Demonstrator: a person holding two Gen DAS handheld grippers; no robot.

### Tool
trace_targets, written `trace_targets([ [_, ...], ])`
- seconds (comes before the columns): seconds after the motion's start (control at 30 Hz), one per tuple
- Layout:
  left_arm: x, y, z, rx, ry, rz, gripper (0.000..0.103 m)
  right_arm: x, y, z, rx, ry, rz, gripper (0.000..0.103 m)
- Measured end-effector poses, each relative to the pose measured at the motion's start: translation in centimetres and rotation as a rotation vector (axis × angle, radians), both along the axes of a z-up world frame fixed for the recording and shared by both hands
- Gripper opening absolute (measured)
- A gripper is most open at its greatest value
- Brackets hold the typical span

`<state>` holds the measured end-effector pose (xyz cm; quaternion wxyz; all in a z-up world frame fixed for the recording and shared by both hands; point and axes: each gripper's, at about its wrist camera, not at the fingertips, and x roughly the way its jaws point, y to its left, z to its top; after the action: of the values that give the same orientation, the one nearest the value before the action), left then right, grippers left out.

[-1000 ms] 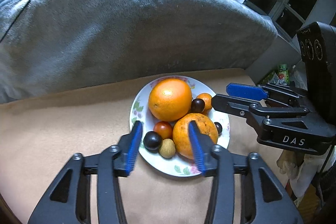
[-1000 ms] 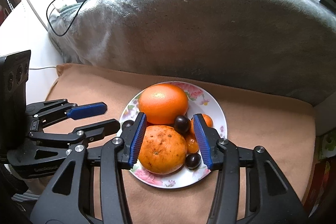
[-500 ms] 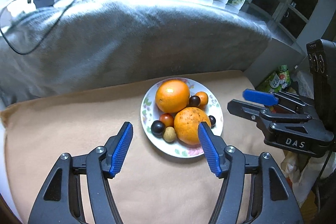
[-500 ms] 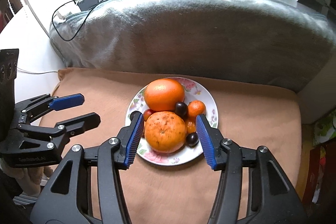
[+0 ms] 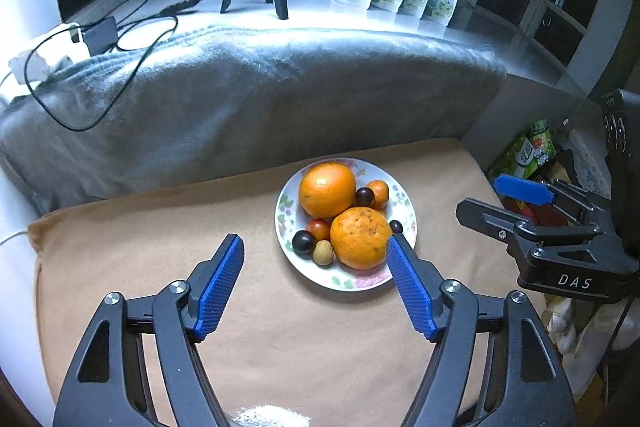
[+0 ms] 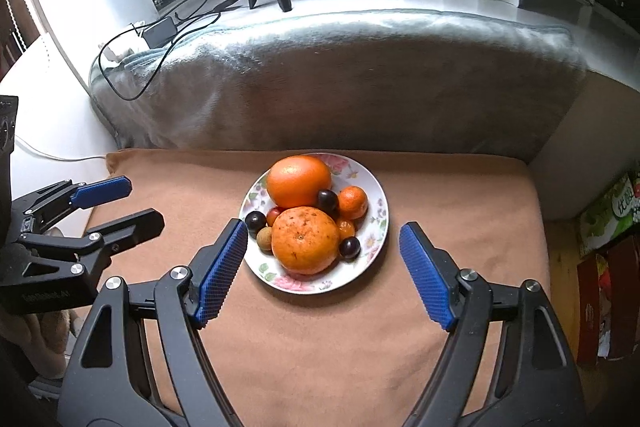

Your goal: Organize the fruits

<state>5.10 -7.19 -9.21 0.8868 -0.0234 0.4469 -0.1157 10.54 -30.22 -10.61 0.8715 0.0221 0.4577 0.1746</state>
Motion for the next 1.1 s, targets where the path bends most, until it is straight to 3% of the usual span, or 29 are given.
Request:
trace_targets([
  [1.1, -0.03, -0.53, 1.05, 0.010, -0.014, -0.015, 0.074, -0.02, -0.41, 0.46, -0.014, -0.010, -0.007, 0.081],
])
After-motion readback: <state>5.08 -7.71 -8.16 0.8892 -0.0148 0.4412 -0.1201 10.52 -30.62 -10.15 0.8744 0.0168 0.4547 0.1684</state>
